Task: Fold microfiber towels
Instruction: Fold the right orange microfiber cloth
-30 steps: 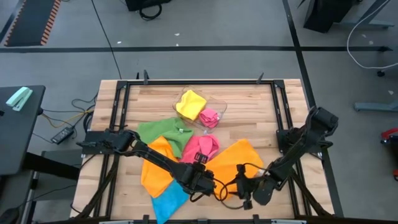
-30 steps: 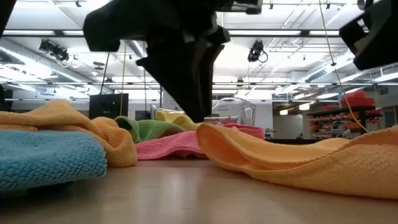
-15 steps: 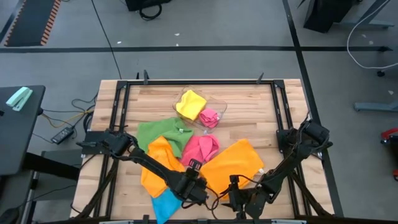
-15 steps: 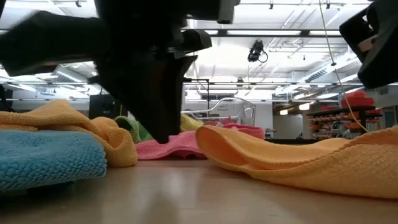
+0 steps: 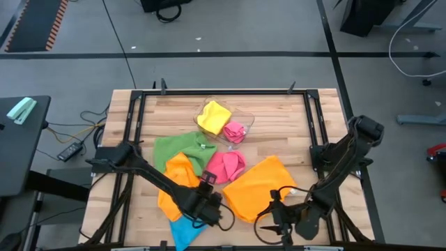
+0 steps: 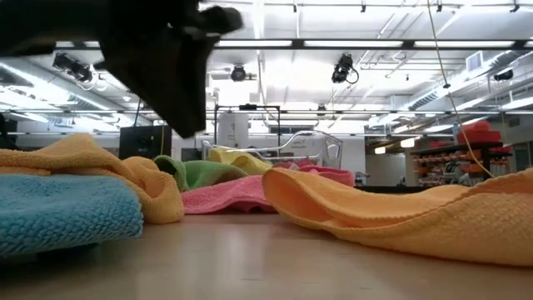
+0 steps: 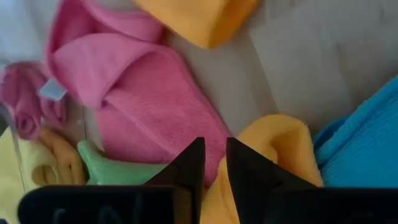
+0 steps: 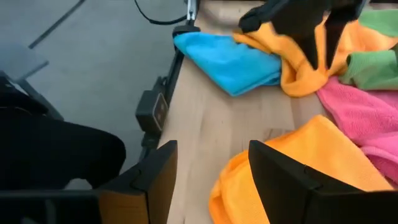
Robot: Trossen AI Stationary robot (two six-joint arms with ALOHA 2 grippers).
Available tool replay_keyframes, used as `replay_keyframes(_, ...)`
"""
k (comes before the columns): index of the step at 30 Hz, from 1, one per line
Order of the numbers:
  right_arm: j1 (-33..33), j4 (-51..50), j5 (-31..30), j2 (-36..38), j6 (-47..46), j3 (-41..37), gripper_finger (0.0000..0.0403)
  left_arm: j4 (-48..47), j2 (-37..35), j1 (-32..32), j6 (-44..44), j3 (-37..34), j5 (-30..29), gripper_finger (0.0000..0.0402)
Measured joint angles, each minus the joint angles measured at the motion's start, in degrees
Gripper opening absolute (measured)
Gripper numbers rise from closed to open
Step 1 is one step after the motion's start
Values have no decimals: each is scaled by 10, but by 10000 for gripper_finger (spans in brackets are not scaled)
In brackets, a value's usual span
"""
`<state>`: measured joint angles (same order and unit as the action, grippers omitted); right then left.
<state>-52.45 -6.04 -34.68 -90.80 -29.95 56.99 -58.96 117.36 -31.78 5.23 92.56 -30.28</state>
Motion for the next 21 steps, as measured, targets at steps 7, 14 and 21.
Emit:
replay_keyframes(7, 22, 19, -39, -45, 1, 0, 207, 144, -142, 2, 9, -148, -2, 75)
replay_keyframes(14, 34, 118, -41, -130, 0, 0, 207, 250, -259, 2, 17, -259, -2, 64)
replay_keyframes(21, 37, 155, -43, -192, -41, 0, 206, 328, -354, 2, 19, -347, -2, 63)
